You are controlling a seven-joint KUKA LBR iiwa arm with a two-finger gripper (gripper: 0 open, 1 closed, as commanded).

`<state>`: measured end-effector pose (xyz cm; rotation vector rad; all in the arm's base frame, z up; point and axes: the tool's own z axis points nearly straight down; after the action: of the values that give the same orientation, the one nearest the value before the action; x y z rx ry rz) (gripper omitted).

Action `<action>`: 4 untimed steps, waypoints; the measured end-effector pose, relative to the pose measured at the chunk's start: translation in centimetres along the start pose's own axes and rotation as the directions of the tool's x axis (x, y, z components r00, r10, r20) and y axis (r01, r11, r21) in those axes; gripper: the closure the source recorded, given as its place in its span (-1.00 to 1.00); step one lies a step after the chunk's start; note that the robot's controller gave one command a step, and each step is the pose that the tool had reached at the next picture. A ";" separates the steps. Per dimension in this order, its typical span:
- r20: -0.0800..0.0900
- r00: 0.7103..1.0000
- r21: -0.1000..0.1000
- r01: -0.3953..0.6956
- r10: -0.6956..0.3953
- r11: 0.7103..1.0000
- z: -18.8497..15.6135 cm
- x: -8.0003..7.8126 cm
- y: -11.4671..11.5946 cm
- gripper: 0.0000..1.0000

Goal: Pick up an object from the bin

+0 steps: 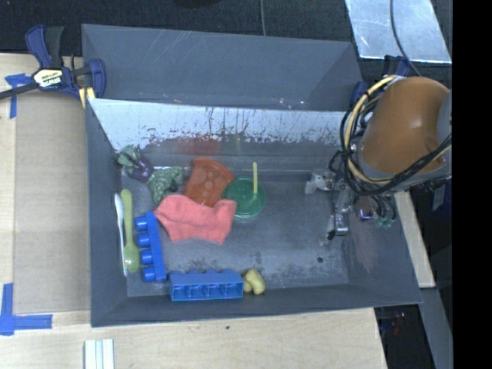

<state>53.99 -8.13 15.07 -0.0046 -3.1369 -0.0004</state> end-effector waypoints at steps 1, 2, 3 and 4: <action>0.008 1.000 0.001 0.003 -0.003 1.000 -0.4 -0.2 0.0 -1.00; 0.016 0.997 0.002 0.076 -0.076 0.997 8.0 -7.6 3.0 -1.00; 0.021 0.999 0.002 -0.024 0.024 1.000 1.7 -6.1 7.0 -1.00; 0.008 0.935 0.004 0.355 -0.355 0.935 4.0 -5.5 8.4 -1.00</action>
Offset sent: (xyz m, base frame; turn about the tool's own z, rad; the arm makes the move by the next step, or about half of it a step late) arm 0.0716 0.0293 -0.0807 -0.0744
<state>59.53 0.28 11.01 0.5638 -3.0946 0.0023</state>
